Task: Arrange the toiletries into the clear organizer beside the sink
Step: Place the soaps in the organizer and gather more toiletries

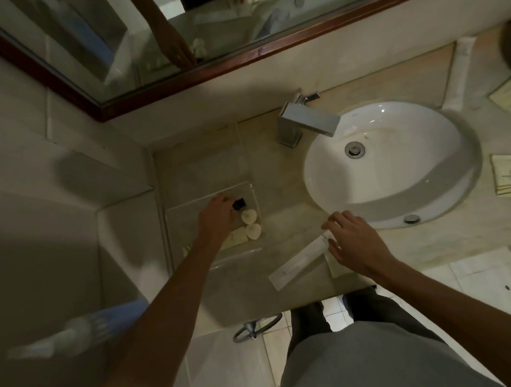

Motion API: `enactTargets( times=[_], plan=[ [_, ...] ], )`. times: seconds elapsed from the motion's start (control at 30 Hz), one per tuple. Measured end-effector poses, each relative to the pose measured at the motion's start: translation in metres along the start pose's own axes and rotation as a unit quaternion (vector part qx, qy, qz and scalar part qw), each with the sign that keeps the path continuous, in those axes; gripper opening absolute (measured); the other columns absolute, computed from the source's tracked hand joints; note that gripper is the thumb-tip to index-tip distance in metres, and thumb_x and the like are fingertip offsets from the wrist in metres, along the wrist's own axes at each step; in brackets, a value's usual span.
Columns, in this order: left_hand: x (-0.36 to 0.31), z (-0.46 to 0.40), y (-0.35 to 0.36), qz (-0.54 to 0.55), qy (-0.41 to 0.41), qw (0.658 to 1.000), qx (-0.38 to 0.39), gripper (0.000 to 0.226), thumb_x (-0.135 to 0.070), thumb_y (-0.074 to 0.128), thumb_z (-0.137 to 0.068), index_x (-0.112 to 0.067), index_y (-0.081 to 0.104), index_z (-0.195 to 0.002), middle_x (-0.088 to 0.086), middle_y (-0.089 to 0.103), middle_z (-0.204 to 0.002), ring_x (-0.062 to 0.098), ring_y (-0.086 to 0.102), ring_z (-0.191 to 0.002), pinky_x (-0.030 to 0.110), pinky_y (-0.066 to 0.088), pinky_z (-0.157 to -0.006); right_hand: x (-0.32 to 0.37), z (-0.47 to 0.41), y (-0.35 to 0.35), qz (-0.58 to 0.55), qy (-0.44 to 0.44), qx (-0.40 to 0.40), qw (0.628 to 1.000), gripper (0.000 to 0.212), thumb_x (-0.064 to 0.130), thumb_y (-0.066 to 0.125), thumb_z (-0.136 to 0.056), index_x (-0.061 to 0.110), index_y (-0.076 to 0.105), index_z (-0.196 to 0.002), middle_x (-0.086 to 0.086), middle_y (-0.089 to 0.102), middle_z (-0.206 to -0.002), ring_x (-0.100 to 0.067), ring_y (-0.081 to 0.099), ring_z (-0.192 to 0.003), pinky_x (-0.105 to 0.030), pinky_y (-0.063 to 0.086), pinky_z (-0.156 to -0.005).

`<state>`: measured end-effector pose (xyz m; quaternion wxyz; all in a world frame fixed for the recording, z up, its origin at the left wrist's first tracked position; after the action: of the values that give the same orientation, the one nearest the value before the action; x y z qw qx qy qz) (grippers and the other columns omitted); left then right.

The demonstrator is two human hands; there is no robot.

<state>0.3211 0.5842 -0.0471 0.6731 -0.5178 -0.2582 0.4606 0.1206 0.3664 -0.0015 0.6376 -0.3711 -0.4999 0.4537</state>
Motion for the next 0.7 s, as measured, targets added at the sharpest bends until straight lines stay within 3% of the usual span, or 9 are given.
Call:
enactTargets(
  times=[0.2,0.33,0.47,0.6,0.7],
  plan=[
    [-0.014,-0.008,0.007,0.045,0.063,0.997,0.020,0.034,-0.028,0.053,-0.090,-0.021,0.062,-0.123,0.004,0.058,-0.127,0.028,0.055,-0.116,0.039,0.046,-0.093,-0.010,0.005,-0.006,0.004,0.013,-0.001,1.000,0.033,0.028,0.064,-0.081,0.018,0.061,-0.113,-0.003,0.060,-0.114,-0.020,0.054,-0.100,-0.034,0.046,-0.085],
    [-0.059,0.000,-0.037,-0.002,0.082,0.988,-0.129,0.035,-0.032,0.046,-0.079,-0.020,0.067,-0.106,0.008,0.062,-0.105,0.034,0.056,-0.098,0.042,0.046,-0.084,-0.052,0.013,-0.029,0.024,0.049,-0.044,0.998,0.031,0.031,0.056,-0.085,0.017,0.059,-0.113,-0.004,0.060,-0.109,-0.023,0.056,-0.094,-0.036,0.049,-0.077],
    [-0.176,0.019,-0.066,-0.023,0.165,0.957,-0.238,0.032,-0.024,0.053,-0.082,-0.007,0.064,-0.107,0.015,0.064,-0.103,0.036,0.054,-0.096,0.045,0.040,-0.085,-0.127,0.030,-0.069,0.028,0.080,-0.098,0.992,0.032,0.033,0.050,-0.090,0.014,0.058,-0.115,-0.005,0.061,-0.106,-0.023,0.057,-0.090,-0.037,0.051,-0.074],
    [-0.300,0.016,-0.046,0.060,0.207,0.954,-0.208,0.039,-0.025,0.057,-0.081,-0.010,0.064,-0.116,0.012,0.064,-0.113,0.034,0.057,-0.103,0.046,0.041,-0.091,-0.244,0.071,-0.120,0.033,0.138,-0.149,0.979,0.030,0.028,0.054,-0.088,0.016,0.060,-0.114,-0.004,0.062,-0.107,-0.021,0.058,-0.092,-0.036,0.052,-0.075],
    [-0.386,0.011,-0.027,0.076,0.248,0.949,-0.179,0.039,-0.024,0.057,-0.082,-0.010,0.064,-0.118,0.011,0.064,-0.117,0.031,0.058,-0.107,0.044,0.042,-0.094,-0.349,0.116,-0.149,0.086,0.197,-0.137,0.967,0.027,0.022,0.058,-0.081,0.014,0.063,-0.107,-0.006,0.063,-0.102,-0.025,0.059,-0.089,-0.039,0.052,-0.072]
  ],
)
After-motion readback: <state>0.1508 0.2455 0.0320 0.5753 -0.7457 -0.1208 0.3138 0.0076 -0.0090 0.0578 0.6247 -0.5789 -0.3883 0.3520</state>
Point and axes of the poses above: each hand's wrist, its own z-axis away from the middle knuckle, its own y-axis out of the palm, x = y × z, the point moved 10 cm from there along -z, towards the middle knuckle
